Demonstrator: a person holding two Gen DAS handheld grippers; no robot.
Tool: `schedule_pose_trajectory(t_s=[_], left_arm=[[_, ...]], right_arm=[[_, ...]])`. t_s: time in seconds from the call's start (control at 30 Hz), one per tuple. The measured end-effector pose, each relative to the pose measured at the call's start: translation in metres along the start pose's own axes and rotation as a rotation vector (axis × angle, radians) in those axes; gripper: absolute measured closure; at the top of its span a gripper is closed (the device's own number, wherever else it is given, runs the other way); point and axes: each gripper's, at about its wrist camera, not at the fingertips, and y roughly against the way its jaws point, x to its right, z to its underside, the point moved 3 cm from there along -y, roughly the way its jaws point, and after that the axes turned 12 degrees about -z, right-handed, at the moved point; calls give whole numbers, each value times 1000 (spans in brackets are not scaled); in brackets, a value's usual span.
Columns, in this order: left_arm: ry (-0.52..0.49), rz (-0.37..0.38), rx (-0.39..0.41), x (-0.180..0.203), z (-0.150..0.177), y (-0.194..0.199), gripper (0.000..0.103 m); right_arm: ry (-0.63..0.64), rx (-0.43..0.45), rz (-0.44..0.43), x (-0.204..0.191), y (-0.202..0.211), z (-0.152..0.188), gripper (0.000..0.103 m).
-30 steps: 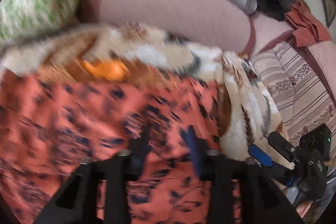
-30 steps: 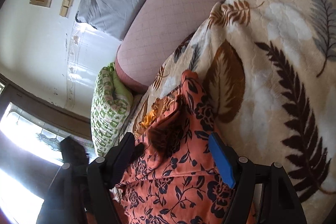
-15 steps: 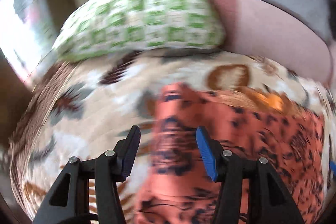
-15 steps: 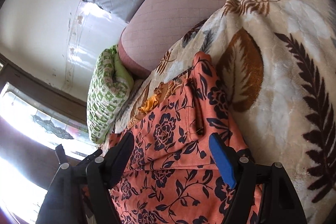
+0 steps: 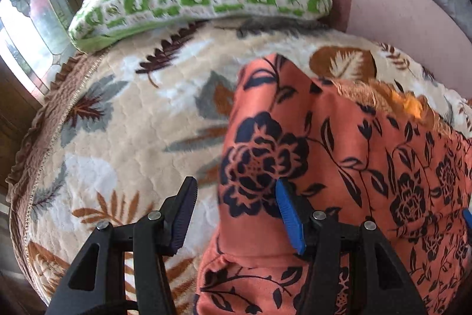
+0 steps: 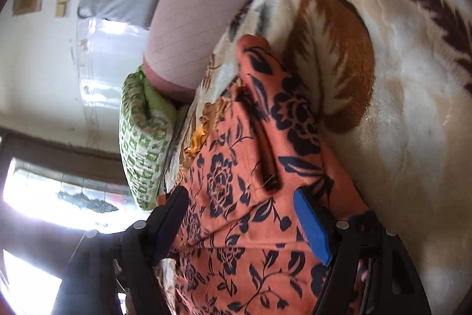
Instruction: Fold small clothes
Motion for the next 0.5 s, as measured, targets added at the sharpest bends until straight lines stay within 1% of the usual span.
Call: schedule_pose_trajectory(t_s=[0.1, 0.13, 0.2, 0.23, 0.3, 0.33, 0.37, 0.4, 0.47, 0.5], left_arm=[[-26, 18, -21, 6, 2, -2, 47], [-36, 19, -26, 9, 2, -3, 47], [-45, 15, -25, 12, 3, -2, 47], [-49, 13, -23, 13, 3, -1, 47], [-52, 11, -24, 13, 4, 0, 47], [-52, 11, -27, 14, 4, 0, 47], [-50, 11, -28, 13, 3, -1, 47], [-45, 9, -28, 12, 3, -1, 47], [-31, 2, -22, 10, 1, 1, 47], [-26, 1, -19, 9, 0, 2, 47]], right_arm=[[0, -1, -17, 0, -8, -6, 28], [-2, -6, -33, 0, -12, -9, 29], [17, -31, -24, -1, -21, -13, 36], [27, -52, -8, 0, -27, -15, 42], [52, -71, 26, 0, -34, -15, 61], [74, -83, 57, -1, -37, -15, 77], [89, -86, 87, -2, -37, -13, 88], [96, -84, 95, -4, -36, -12, 92], [140, -48, 103, -16, -30, -13, 94], [202, -20, 117, -30, -23, -13, 94]])
